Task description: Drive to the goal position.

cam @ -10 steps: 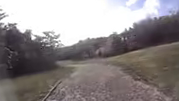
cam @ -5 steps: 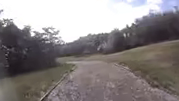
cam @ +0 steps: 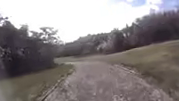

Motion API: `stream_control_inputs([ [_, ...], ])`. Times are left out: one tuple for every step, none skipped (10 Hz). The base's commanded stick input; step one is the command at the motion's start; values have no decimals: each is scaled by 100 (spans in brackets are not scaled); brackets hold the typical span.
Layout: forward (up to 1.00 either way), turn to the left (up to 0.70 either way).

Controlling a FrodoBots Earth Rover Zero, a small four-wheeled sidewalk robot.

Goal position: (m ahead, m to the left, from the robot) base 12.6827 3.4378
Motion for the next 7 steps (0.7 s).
stream_control_inputs([
  [100,0],
  [100,0],
  [100,0],
  [100,0],
  [100,0],
  [100,0],
  [100,0],
])
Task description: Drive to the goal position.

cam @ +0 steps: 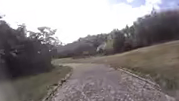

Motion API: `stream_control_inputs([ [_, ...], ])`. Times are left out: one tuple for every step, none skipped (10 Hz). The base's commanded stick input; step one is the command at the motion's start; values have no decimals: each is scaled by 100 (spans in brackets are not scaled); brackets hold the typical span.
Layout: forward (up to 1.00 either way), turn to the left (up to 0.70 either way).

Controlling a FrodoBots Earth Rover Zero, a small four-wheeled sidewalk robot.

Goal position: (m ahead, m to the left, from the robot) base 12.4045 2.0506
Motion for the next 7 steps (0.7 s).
stream_control_inputs([
  [100,0],
  [100,0],
  [100,0],
  [100,0],
  [100,0],
  [100,0],
  [100,0],
])
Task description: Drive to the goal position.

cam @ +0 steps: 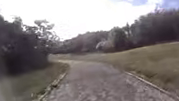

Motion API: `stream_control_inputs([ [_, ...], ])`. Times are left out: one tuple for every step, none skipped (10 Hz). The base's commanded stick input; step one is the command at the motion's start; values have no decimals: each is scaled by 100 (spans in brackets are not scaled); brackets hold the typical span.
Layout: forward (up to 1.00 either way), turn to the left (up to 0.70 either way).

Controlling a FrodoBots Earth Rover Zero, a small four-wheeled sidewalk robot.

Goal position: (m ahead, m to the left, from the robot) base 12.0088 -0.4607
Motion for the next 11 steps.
stream_control_inputs([
  [100,0],
  [100,0],
  [100,17],
  [100,35],
  [100,37],
  [100,33],
  [100,1],
  [100,6],
  [100,11],
  [100,24],
  [100,37],
])
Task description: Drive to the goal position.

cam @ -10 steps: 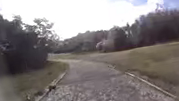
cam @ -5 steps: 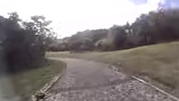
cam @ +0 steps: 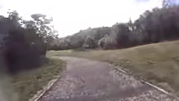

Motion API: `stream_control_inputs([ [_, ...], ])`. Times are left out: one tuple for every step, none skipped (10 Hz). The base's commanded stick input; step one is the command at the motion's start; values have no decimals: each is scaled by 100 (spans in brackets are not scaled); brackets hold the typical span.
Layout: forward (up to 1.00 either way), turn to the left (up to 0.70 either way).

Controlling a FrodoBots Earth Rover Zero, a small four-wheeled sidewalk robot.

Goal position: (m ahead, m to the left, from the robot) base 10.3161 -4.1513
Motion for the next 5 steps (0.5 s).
stream_control_inputs([
  [100,0],
  [100,0],
  [100,6],
  [100,19],
  [100,33],
])
